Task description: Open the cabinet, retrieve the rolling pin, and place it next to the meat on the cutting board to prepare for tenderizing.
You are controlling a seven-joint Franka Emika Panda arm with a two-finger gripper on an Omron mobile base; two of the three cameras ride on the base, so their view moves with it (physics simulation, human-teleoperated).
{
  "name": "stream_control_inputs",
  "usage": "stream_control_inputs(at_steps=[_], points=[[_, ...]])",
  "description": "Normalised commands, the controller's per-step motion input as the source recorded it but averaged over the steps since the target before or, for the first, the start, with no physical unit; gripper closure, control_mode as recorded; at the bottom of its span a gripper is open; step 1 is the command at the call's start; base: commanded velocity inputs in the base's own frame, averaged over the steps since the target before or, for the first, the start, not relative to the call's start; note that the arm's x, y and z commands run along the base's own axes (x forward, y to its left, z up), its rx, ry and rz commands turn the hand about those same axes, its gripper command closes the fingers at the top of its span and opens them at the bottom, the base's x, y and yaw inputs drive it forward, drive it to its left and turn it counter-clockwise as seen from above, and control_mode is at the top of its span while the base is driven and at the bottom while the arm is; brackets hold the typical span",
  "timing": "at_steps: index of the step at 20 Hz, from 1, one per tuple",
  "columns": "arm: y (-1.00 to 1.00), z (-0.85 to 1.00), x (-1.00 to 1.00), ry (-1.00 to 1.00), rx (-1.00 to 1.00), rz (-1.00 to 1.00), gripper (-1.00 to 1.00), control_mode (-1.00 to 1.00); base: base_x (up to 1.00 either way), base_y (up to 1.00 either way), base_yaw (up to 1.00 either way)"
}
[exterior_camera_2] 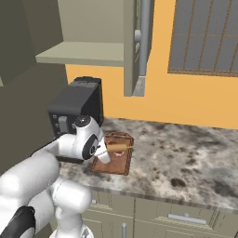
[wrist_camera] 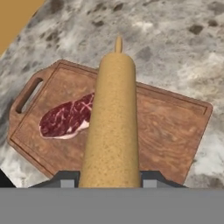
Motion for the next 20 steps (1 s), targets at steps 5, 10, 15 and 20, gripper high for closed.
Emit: stream_control_inputs(at_steps=[5, 10, 15, 20], points=[[0.0, -0.44, 0.13, 0.0, 0.0, 0.0, 1.0, -1.0, 0.0, 0.0, 0.0], [0.0, -0.36, 0.03, 0.0, 0.0, 0.0, 1.0, -1.0, 0.0, 0.0, 0.0], [0.0, -0.3, 0.0, 0.0, 0.02, 0.0, 1.0, -1.0, 0.0, 0.0, 0.0], [0.0, -0.33, 0.02, 0.0, 0.02, 0.0, 1.0, -1.0, 0.0, 0.0, 0.0]])
